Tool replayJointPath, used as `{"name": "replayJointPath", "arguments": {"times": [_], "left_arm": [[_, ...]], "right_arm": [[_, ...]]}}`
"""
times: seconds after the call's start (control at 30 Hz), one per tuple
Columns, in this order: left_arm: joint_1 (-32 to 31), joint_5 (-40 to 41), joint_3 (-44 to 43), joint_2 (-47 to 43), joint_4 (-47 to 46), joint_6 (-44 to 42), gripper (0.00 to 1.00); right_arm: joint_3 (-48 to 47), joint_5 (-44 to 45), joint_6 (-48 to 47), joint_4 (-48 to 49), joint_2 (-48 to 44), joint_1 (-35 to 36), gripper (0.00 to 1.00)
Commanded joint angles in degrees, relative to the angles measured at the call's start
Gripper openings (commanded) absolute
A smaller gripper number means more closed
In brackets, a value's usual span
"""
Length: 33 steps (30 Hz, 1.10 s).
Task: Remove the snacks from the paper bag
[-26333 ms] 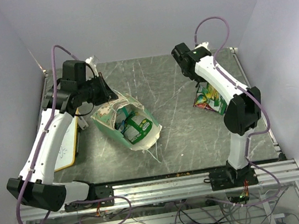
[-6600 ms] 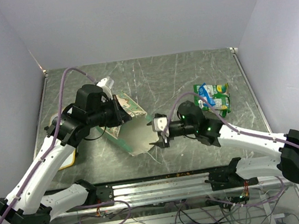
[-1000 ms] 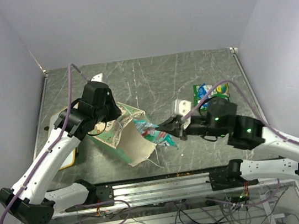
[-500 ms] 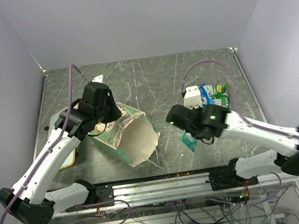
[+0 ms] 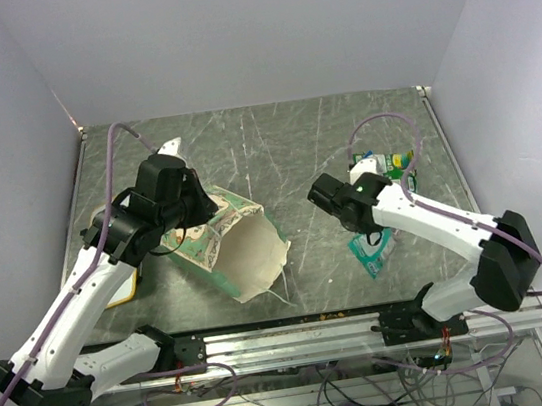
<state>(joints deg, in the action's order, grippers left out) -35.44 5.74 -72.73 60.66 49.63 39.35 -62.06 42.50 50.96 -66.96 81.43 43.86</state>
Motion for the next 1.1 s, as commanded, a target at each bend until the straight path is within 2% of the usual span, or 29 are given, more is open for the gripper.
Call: {"name": "replayJointPath", "arguments": {"times": [0.0, 0.03, 0.07, 0.1, 0.13, 0.2, 0.37, 0.53, 0.63, 0.83, 1.07], "left_arm": [[0.29, -2.43, -1.09, -1.16, -1.12, -1.62, 0.07], [0.28, -2.5, -1.19, -1.1, -1.33, -1.77, 0.07], [0.28, -2.52, -1.27, -0.89, -1.49, -1.89, 0.07], [0.28, -2.54, -1.33, -0.71, -1.58, -1.95, 0.07], [0.28, -2.57, -1.44, -0.56, -1.63, -1.96, 0.07], [0.28, -3.11, -1.17, -0.48, -2.46, -2.07, 0.07], [0.28, -6.06, 2.22, -2.21, -6.92, -3.83, 0.07], [0.29, -10.75, 6.54, -5.16, -9.46, -6.11, 0.07], [0.28, -12.04, 7.51, -7.2, -4.95, -6.67, 0.07], [0.28, -6.74, 9.01, -13.54, 6.7, -4.66, 0.07], [0.28, -4.89, 10.11, -13.66, 9.1, -2.66, 0.07]], "right_arm": [[-1.26, -10.44, -3.82, 13.88, 6.17, 0.43, 0.19], [-1.94, -13.5, -3.67, 15.96, 6.68, 1.03, 0.3], [-2.53, -15.72, -3.86, 18.15, 6.81, 1.77, 0.5], [-2.95, -17.11, -4.36, 20.3, 6.62, 2.71, 0.65], [-3.36, -18.2, -5.14, 22.3, 6.03, 3.06, 0.73], [-4.11, -19.5, -8.54, 26.31, 3.83, 3.19, 0.79], [-1.37, -18.4, -19.26, 38.1, -5.73, 3.1, 0.8], [7.97, -26.45, -35.9, 53.38, -12.82, 3.04, 0.81], [12.92, -32.9, -43.54, 59.92, -15.4, 3.13, 0.81], [21.11, -46.16, -53.49, 72.11, -18.92, 3.35, 0.79], [28.16, -58.82, -61.05, 82.99, -22.95, 5.75, 0.72]]}}
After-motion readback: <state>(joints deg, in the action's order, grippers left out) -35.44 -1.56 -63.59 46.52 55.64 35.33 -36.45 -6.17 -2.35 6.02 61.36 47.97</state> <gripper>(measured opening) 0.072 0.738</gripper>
